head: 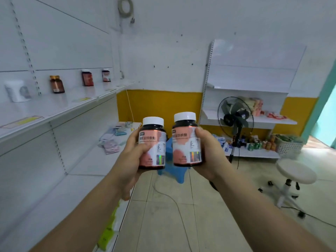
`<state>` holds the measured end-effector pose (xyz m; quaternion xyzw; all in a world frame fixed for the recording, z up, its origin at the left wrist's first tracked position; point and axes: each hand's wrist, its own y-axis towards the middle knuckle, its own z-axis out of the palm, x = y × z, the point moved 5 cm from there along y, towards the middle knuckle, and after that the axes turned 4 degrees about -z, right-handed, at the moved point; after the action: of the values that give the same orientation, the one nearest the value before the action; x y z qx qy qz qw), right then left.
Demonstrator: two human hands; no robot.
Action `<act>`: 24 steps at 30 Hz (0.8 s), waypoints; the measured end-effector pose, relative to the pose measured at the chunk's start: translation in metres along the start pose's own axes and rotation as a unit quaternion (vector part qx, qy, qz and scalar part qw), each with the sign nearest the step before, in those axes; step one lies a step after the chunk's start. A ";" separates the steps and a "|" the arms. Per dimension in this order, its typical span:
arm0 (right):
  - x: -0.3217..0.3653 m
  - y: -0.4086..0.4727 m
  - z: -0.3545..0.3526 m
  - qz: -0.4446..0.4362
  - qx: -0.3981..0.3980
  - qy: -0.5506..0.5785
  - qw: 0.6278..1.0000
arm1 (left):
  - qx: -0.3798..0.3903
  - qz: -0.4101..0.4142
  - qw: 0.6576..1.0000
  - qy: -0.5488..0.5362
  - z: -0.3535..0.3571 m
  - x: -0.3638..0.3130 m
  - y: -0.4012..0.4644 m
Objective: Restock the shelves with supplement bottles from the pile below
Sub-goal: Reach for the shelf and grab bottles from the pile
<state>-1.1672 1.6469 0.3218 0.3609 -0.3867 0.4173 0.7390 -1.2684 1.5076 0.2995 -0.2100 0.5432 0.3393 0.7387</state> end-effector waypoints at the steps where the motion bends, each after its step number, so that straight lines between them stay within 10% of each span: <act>1: -0.003 0.023 -0.006 0.016 -0.004 0.007 1.000 | 0.003 0.002 1.000 -0.006 -0.004 -0.002 0.025; 9: 0.002 0.199 -0.055 -0.038 -0.021 -0.049 0.998 | 0.059 0.037 0.997 0.022 -0.013 -0.023 0.200; 24: -0.008 0.538 -0.166 -0.043 0.026 -0.127 0.991 | -0.072 0.089 0.990 0.087 -0.036 -0.019 0.523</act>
<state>-1.6067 1.9967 0.3554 0.4460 -0.4510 0.3459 0.6914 -1.6772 1.8344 0.3367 -0.2427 0.5961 0.4222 0.6384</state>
